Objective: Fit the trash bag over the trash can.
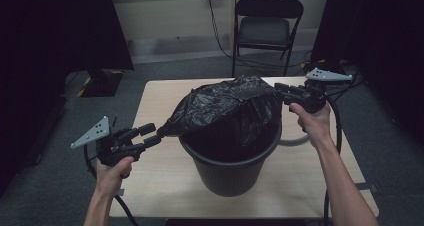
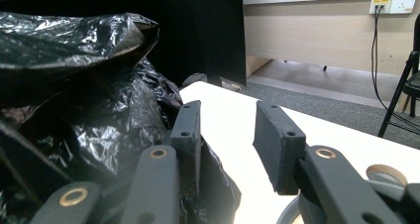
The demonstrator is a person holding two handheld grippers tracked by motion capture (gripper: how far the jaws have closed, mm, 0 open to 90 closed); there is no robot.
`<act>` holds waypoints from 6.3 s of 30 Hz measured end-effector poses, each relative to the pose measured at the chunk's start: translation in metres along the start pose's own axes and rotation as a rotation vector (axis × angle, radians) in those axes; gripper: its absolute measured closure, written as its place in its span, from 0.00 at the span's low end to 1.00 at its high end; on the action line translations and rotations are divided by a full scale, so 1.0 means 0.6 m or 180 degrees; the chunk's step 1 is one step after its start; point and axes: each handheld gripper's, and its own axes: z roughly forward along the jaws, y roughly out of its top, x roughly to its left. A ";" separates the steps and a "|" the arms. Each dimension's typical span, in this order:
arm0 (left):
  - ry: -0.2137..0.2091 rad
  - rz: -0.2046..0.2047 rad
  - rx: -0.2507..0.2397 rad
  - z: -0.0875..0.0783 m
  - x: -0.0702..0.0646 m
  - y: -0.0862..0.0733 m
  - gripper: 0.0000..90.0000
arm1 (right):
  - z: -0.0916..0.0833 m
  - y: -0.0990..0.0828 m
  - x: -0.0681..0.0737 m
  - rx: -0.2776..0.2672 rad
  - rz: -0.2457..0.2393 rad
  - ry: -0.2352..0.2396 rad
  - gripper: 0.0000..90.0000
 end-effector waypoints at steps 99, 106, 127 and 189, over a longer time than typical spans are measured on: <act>-0.0118 -0.0153 0.0008 0.086 0.037 0.057 1.00 | 0.062 0.102 0.098 0.0274 -0.0508 0.0589 1.00; 0.0032 -0.0123 0.0091 0.058 0.029 0.034 1.00 | 0.028 0.076 0.053 -0.0152 -0.0214 0.0401 1.00; 0.0169 -0.0278 -0.0123 0.020 0.050 0.042 0.68 | 0.042 0.008 -0.007 0.0083 0.0118 0.0184 0.73; -0.0179 -0.0276 0.0082 0.146 0.068 0.085 1.00 | 0.032 0.086 0.094 -0.0101 -0.0264 0.0415 0.50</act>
